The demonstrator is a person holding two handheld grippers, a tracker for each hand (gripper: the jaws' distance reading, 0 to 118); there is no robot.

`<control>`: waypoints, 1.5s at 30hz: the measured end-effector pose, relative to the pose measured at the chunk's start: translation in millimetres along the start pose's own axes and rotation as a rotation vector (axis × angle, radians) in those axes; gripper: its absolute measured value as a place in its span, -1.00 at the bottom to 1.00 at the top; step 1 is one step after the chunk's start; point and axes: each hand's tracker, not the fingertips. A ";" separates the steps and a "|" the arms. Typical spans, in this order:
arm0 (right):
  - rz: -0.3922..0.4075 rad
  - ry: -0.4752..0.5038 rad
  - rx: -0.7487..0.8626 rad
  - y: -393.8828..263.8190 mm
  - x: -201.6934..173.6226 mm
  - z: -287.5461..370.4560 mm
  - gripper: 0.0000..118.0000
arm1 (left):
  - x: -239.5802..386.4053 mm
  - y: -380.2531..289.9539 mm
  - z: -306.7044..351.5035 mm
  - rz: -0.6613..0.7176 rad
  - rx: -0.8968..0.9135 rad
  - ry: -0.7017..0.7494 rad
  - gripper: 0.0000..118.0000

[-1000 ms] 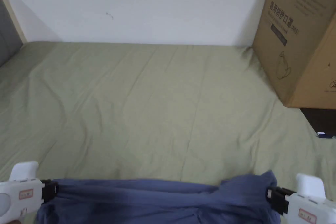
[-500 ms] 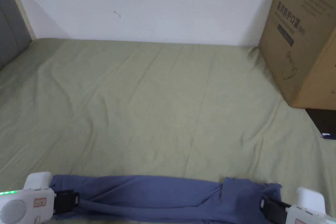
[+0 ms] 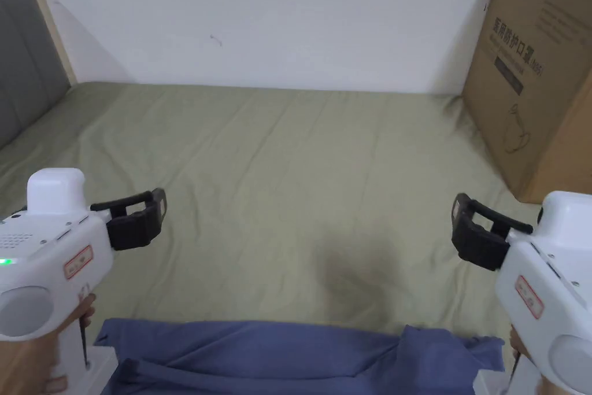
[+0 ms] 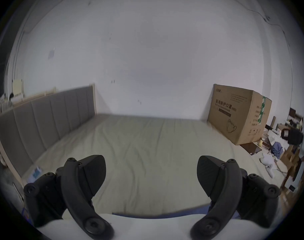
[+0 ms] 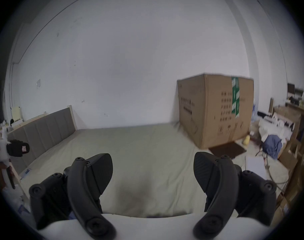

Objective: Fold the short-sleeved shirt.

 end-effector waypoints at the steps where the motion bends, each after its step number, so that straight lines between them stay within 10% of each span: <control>1: 0.016 -0.007 0.024 1.4 -5.7 0.4 0.68 | 10.9 0.2 4.0 -0.034 0.022 0.005 0.78; 4: 0.074 -0.032 0.064 2.4 -22.0 2.6 0.23 | 20.1 0.5 -7.0 -0.059 0.048 -0.007 0.06; 6: 0.085 -0.036 0.066 0.7 -29.7 3.7 -0.78 | 33.0 -3.9 -5.6 -0.034 0.059 -0.035 -1.00; 16: 0.099 -0.033 0.060 -4.9 -32.7 1.1 -1.00 | 21.3 -20.4 -18.5 0.039 0.006 -0.078 -1.00; 24: 0.110 -0.005 0.018 -14.2 -37.8 -5.4 -1.00 | -54.7 -54.5 -43.6 0.389 -0.384 -0.262 -1.00; 32: 0.126 0.016 -0.048 -28.7 -52.2 -19.7 -1.00 | -127.8 -104.7 -55.0 0.416 -0.669 -0.192 -0.98; 37: 0.138 0.029 -0.078 -35.3 -63.0 -30.8 -1.00 | -154.6 -136.9 -63.9 0.479 -0.788 -0.168 0.75; 42: 0.143 0.044 -0.115 -45.2 -69.3 -40.7 -1.00 | -163.2 -159.0 -75.4 0.512 -0.829 -0.150 0.74; 45: 0.150 0.045 -0.137 -50.3 -68.5 -43.2 -1.00 | -164.1 -170.8 -83.8 0.506 -0.834 -0.144 0.32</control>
